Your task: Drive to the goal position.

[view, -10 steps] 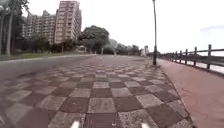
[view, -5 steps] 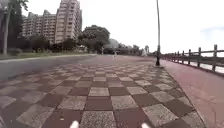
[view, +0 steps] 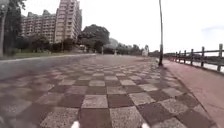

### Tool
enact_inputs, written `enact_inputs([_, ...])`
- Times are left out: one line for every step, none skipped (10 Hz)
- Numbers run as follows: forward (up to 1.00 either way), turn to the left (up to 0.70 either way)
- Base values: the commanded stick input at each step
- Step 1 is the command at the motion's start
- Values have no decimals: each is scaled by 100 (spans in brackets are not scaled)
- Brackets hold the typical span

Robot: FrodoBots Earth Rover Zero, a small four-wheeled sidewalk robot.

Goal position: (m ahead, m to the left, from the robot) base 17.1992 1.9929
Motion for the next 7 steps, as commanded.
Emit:
enact_inputs([70, 0])
enact_inputs([70, 0])
enact_inputs([70, 0])
enact_inputs([70, 0])
enact_inputs([70, 0])
enact_inputs([70, 0])
enact_inputs([70, 0])
